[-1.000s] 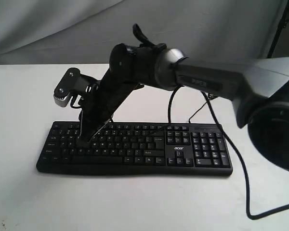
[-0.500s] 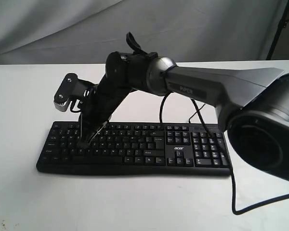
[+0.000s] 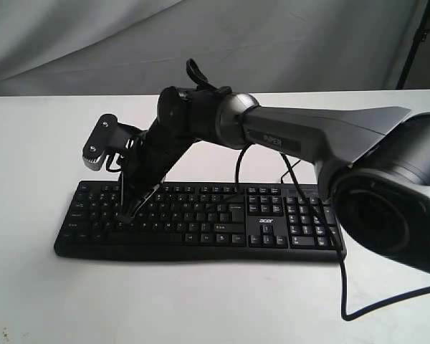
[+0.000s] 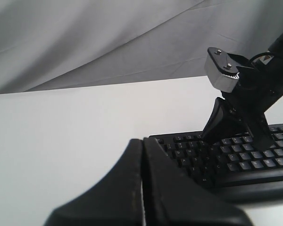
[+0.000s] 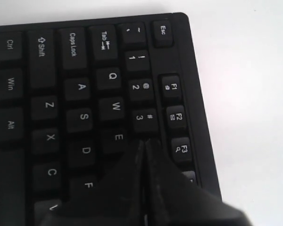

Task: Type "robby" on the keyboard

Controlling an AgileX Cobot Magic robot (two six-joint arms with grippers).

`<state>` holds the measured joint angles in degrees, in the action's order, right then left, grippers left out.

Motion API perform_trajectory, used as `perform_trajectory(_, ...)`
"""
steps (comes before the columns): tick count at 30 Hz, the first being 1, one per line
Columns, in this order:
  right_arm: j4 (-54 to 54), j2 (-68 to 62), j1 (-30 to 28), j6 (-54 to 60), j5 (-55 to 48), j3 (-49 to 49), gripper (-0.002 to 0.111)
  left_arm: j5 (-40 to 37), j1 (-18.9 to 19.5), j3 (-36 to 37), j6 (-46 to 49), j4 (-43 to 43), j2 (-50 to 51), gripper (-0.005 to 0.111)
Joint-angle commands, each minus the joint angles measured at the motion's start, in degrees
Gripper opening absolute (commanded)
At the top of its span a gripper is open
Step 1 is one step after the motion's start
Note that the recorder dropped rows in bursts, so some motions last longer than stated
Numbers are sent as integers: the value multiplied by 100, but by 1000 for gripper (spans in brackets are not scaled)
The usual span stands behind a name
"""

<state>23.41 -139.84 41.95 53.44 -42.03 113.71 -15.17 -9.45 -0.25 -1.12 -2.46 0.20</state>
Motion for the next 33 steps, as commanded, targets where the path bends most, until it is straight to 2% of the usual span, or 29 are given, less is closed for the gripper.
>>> perform_trajectory(1,9,34,40,50,46,42,0,31,-36,25,-16,-27,-20,0)
perform_trajectory(33,-54,34,58,13,-22,42,0,31,-36,25,-16,-27,-20,0)
